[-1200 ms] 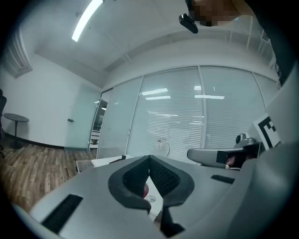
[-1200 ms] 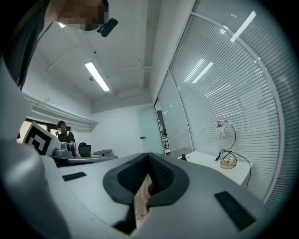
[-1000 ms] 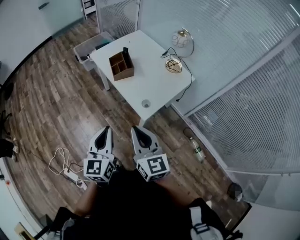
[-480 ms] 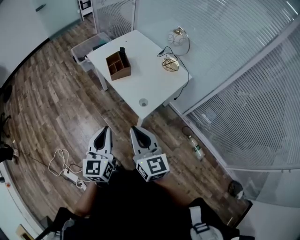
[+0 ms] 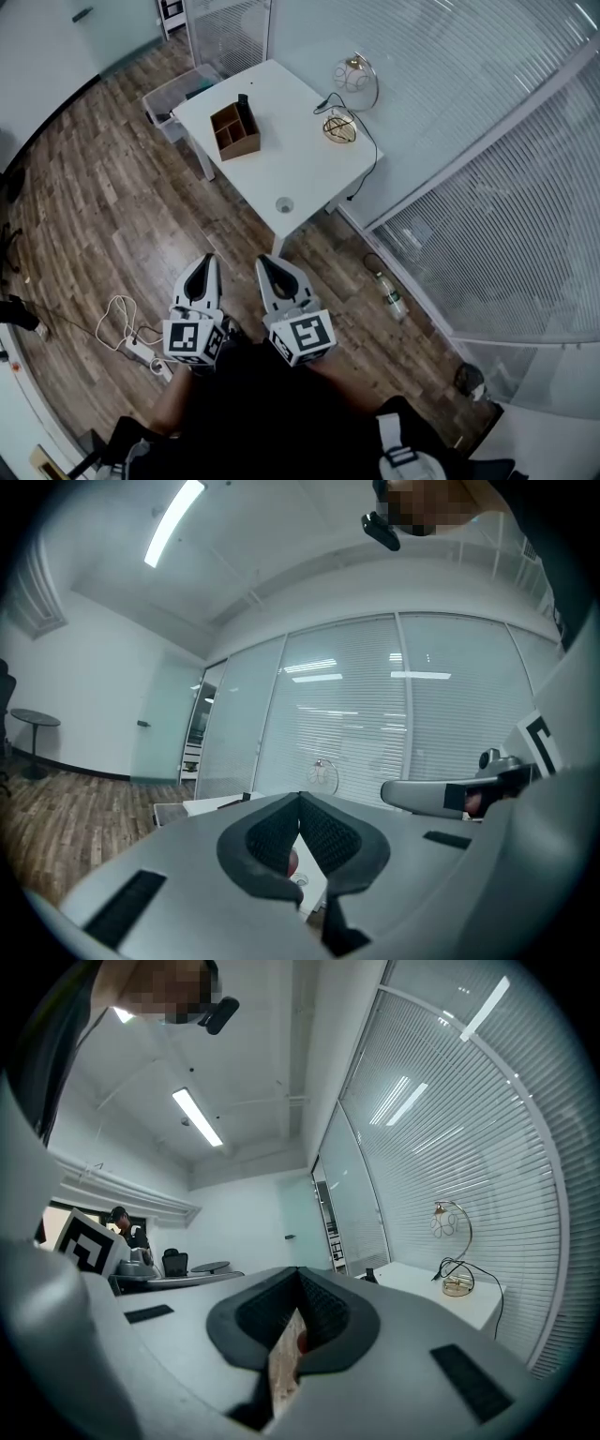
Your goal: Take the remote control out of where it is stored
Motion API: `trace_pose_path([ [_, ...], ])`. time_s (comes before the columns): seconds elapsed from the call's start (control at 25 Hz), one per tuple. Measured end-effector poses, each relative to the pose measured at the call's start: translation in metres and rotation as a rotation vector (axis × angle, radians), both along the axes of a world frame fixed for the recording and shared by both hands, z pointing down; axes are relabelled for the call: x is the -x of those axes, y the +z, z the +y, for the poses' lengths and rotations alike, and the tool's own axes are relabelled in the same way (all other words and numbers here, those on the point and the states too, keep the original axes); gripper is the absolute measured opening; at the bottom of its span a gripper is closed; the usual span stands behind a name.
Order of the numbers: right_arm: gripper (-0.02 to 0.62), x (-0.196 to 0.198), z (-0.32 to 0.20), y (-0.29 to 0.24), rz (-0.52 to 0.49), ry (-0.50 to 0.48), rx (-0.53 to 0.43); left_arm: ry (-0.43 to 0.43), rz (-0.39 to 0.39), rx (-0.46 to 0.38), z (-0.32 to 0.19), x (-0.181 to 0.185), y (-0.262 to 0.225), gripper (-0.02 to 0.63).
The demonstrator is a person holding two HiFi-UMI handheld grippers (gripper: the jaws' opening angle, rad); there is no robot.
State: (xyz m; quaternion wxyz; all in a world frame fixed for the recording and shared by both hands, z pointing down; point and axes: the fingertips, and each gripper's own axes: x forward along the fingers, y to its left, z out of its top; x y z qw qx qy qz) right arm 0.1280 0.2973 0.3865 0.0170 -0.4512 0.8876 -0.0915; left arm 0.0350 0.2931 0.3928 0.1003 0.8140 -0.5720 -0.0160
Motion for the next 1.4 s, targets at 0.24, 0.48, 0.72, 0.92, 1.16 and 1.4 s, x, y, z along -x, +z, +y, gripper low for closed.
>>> trace_pose_path([
  [0.24,0.002,-0.010,-0.008,0.009,0.003,-0.024,0.014,-0.030,-0.003,0.012,-0.007,-0.007,0.004,0.008],
  [0.48,0.002,-0.010,-0.011,0.009,-0.002,-0.044,0.012,-0.054,-0.019,0.006,-0.008,-0.005,0.001,0.008],
  [0.72,0.002,0.004,-0.030,0.013,-0.003,0.005,0.021,-0.035,-0.021,0.002,-0.027,0.014,0.003,0.008],
  [0.92,0.002,0.026,-0.044,0.008,0.006,0.048,0.016,-0.013,-0.016,-0.001,-0.042,0.036,0.001,0.008],
  [1.16,0.002,0.051,-0.060,0.010,0.003,0.091,0.002,-0.002,-0.020,-0.017,-0.059,0.066,-0.002,0.008],
  [1.4,0.002,0.069,-0.067,0.010,0.030,0.135,0.014,0.046,-0.010,-0.006,-0.067,0.085,0.001,0.008],
])
